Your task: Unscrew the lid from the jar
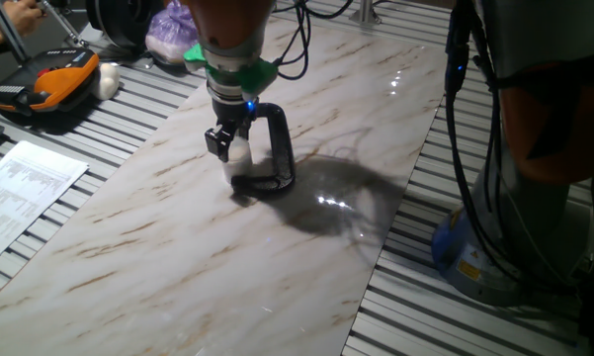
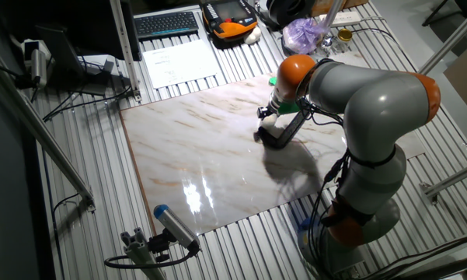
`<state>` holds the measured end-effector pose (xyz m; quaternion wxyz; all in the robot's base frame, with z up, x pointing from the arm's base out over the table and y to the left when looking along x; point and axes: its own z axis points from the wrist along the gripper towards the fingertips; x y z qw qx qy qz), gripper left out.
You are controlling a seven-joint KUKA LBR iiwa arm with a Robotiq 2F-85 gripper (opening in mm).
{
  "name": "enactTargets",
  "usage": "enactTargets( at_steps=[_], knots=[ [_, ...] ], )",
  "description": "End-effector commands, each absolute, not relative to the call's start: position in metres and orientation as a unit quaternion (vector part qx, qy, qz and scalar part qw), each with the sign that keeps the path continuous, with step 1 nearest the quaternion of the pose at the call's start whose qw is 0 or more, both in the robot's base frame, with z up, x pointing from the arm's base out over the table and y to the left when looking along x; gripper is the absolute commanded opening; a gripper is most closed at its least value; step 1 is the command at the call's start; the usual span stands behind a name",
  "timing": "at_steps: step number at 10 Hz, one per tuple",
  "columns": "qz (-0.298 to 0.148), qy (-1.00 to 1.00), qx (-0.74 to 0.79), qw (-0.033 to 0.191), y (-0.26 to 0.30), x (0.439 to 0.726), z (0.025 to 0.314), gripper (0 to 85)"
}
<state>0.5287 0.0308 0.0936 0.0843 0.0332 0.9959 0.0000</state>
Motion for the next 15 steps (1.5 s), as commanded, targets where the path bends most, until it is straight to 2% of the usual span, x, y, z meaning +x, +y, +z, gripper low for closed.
enactTargets(
  at_steps=[1,3,5,12,15],
  knots=[
    [0.001,0.996,0.030,0.081,0.031,0.529,0.094,51.0],
    [-0.010,0.998,0.022,0.054,0.031,0.529,0.095,51.0],
    [-0.013,0.999,0.022,0.040,0.031,0.529,0.096,51.0],
    [-0.010,0.998,-0.021,0.053,0.031,0.530,0.096,51.0],
    [-0.005,0.998,-0.033,0.044,0.034,0.533,0.105,51.0]
  ],
)
